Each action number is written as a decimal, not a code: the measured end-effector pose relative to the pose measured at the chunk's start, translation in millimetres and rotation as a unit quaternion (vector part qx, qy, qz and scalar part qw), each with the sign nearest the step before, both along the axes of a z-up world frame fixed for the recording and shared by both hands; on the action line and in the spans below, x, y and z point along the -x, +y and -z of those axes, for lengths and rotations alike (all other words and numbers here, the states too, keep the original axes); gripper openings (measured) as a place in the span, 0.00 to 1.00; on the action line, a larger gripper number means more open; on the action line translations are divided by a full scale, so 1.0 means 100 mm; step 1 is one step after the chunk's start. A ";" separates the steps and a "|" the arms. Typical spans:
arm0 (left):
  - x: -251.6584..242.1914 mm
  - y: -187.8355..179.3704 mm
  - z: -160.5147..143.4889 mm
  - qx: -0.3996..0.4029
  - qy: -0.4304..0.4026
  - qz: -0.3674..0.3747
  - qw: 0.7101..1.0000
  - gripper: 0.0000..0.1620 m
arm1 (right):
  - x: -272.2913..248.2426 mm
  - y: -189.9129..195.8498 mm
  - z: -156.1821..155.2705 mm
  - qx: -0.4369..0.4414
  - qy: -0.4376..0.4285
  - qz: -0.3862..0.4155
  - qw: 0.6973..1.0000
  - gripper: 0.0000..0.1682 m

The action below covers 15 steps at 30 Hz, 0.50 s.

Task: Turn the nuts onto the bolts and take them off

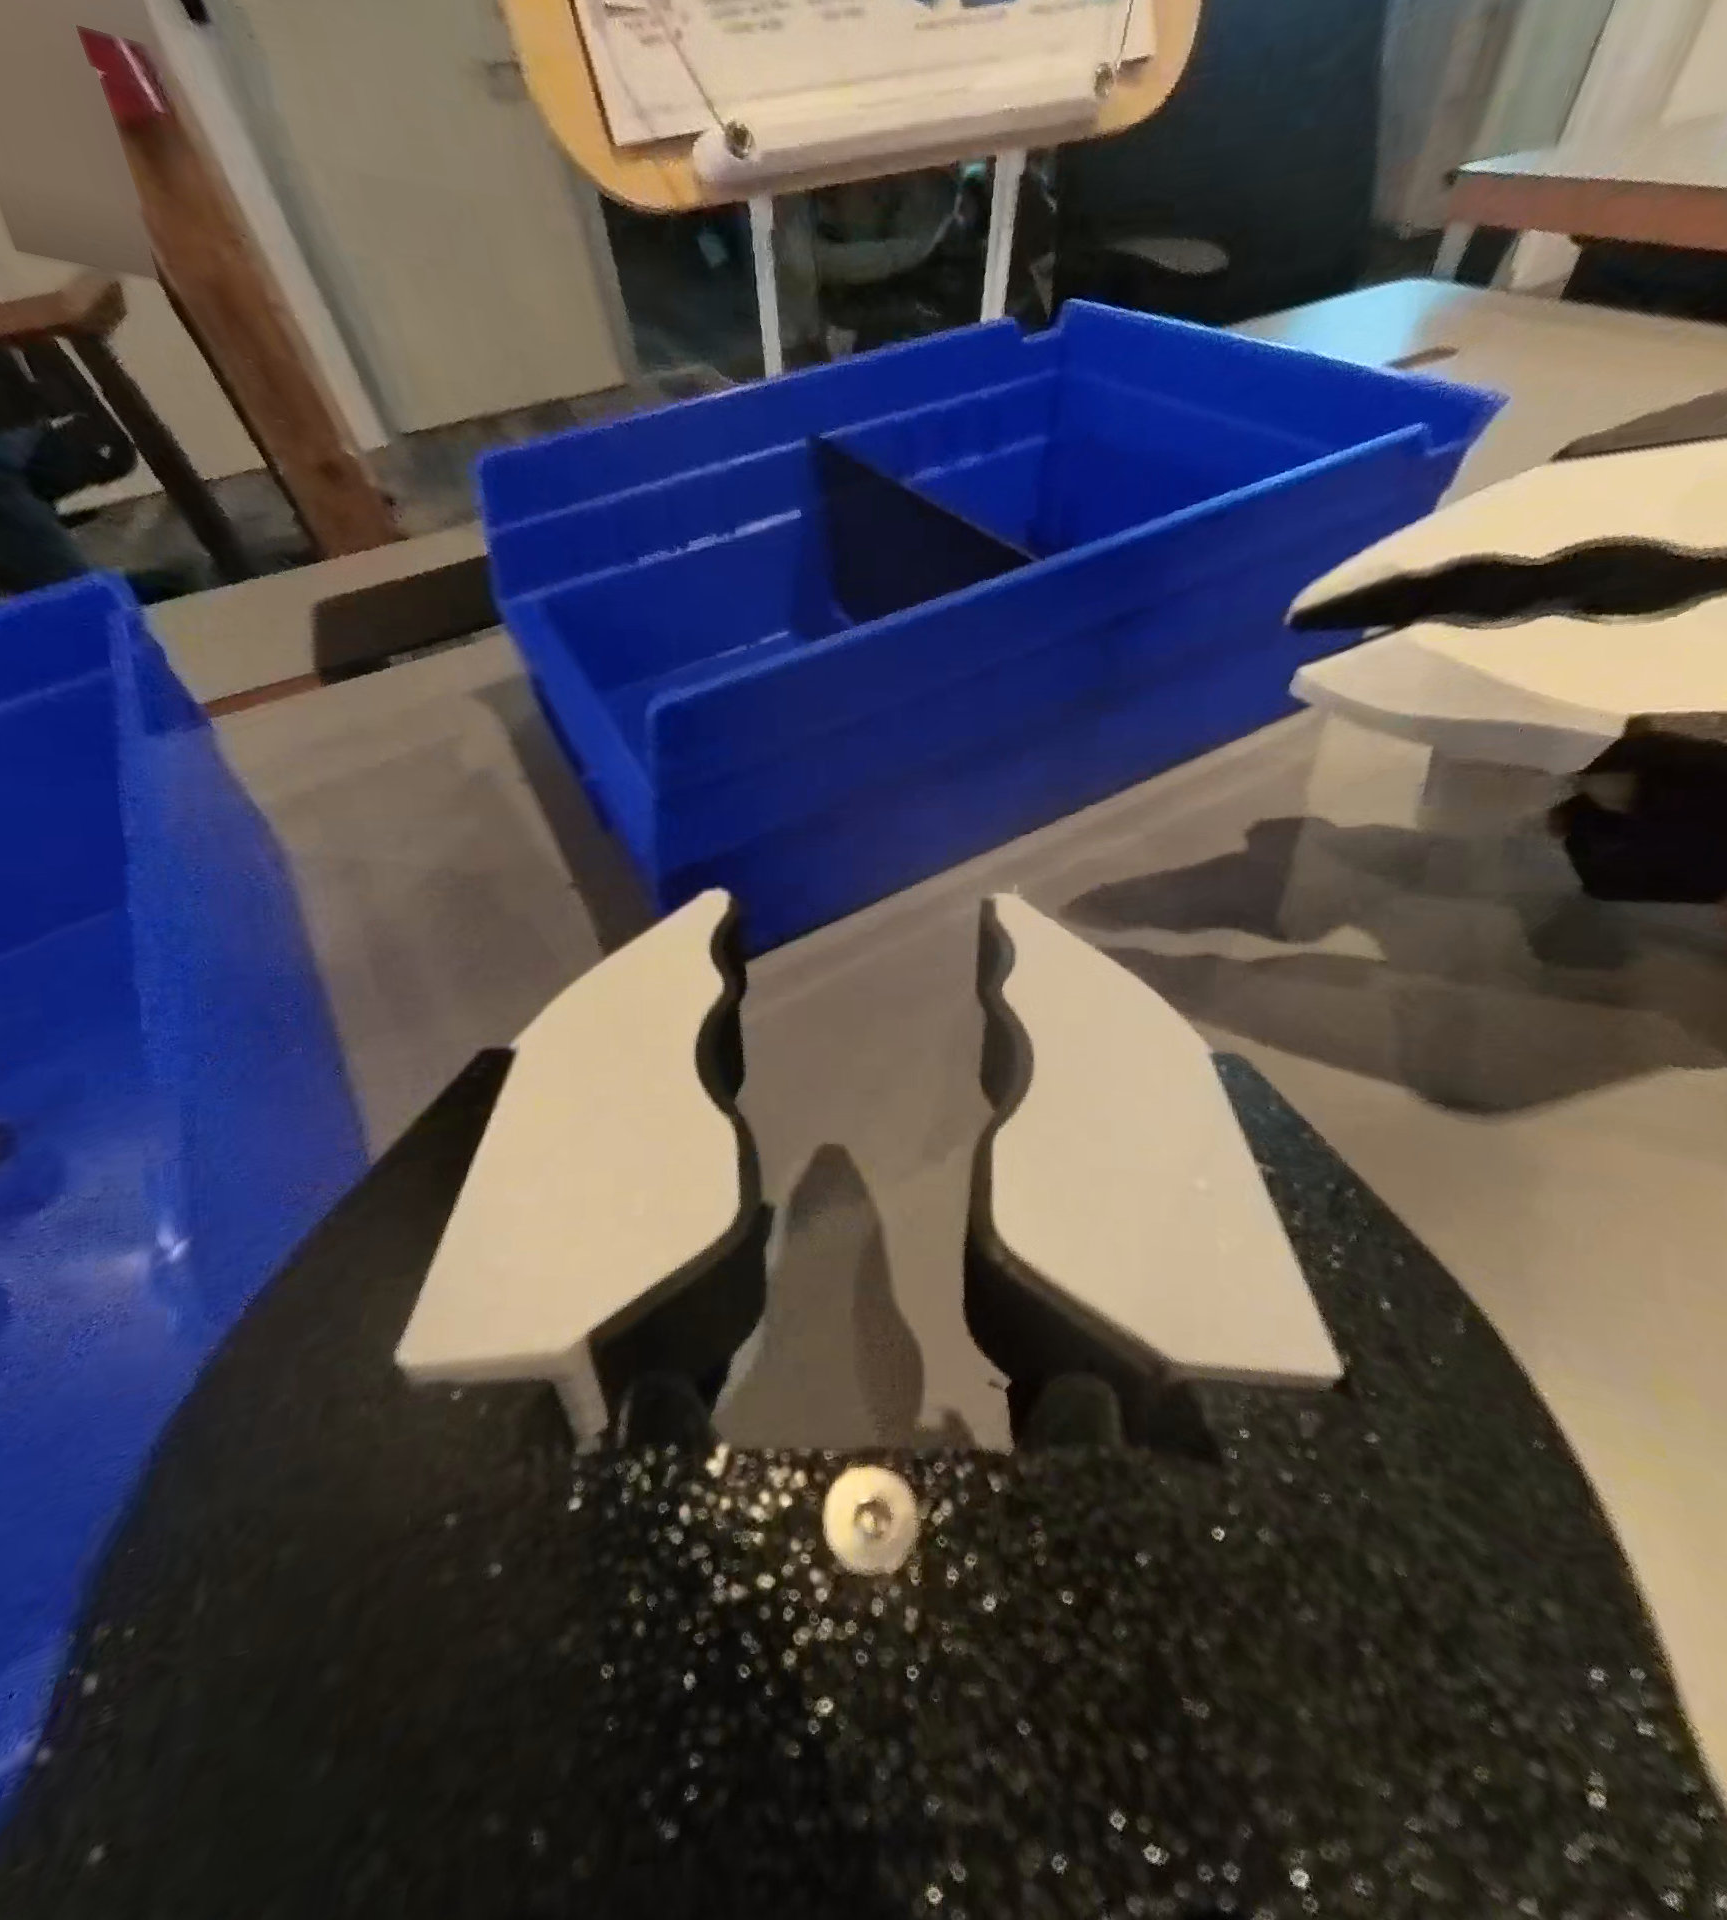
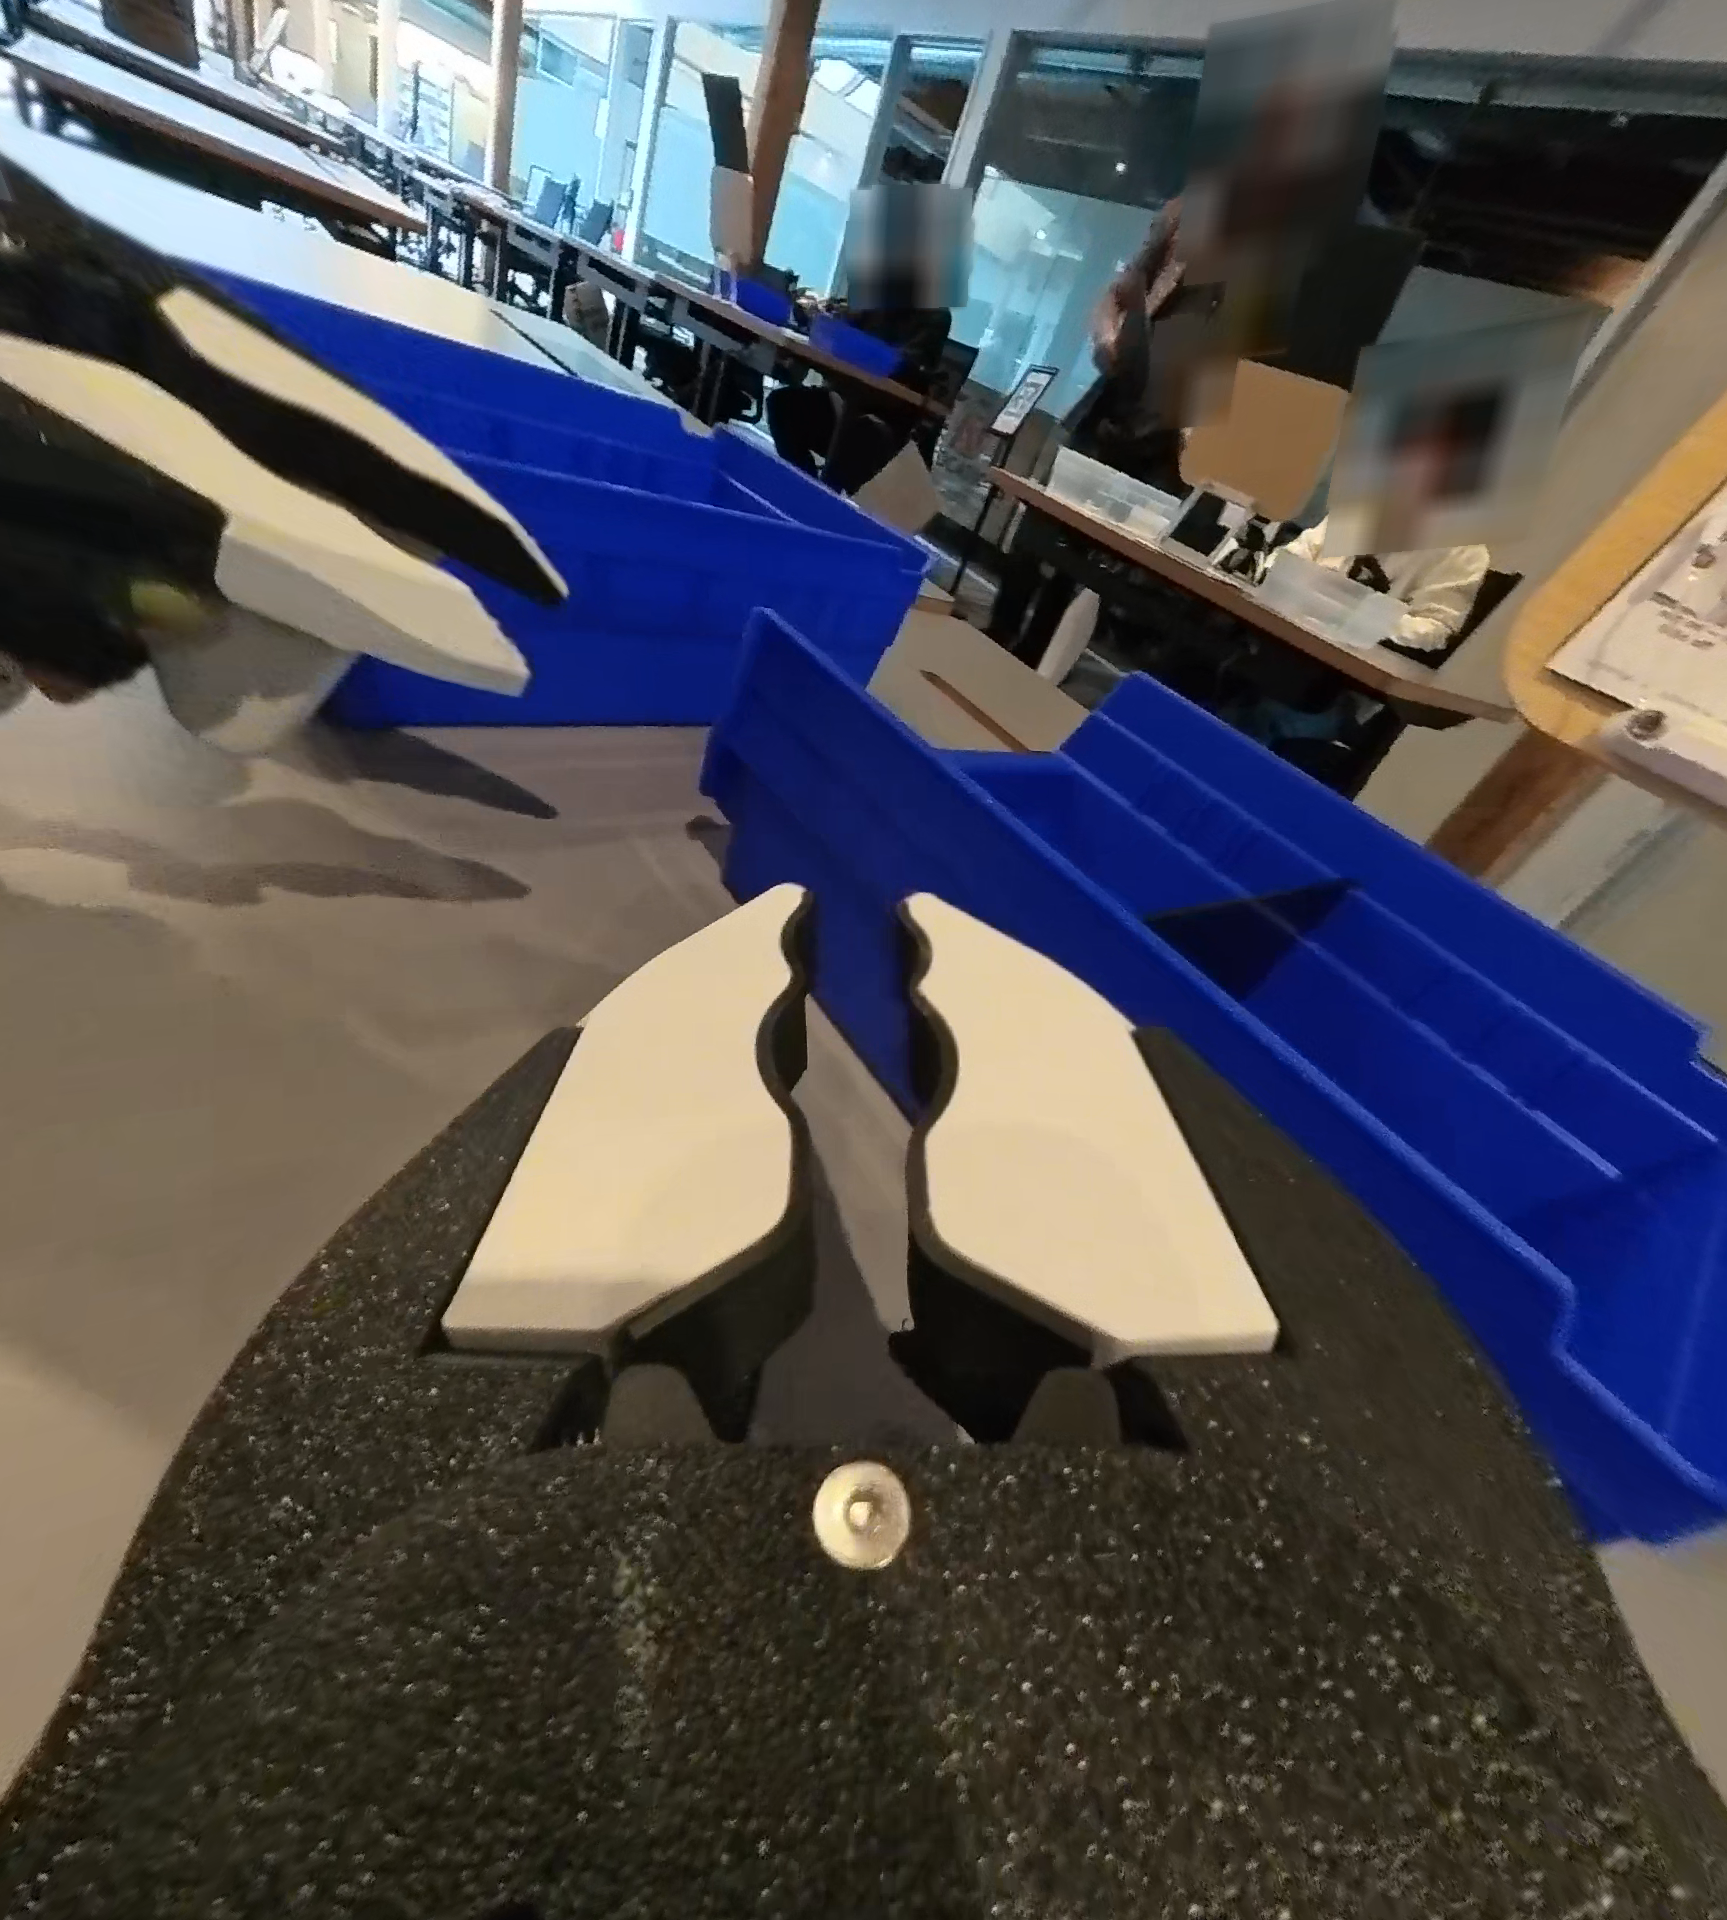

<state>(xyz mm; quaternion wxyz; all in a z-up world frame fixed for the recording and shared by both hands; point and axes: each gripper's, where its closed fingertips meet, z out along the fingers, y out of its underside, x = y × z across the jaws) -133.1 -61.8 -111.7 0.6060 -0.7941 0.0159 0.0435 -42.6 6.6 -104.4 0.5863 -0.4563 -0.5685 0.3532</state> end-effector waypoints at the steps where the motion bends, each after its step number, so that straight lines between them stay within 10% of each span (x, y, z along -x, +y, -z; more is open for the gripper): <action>1: 0.00 0.03 0.00 -0.010 0.000 -0.001 1.000 0.26 | -0.01 0.02 -0.01 0.005 0.002 0.005 1.000 0.09; 15: 0.01 0.13 0.15 -0.043 -0.003 0.011 0.999 0.33 | -0.11 0.41 -0.39 -0.012 -0.068 0.114 0.991 0.13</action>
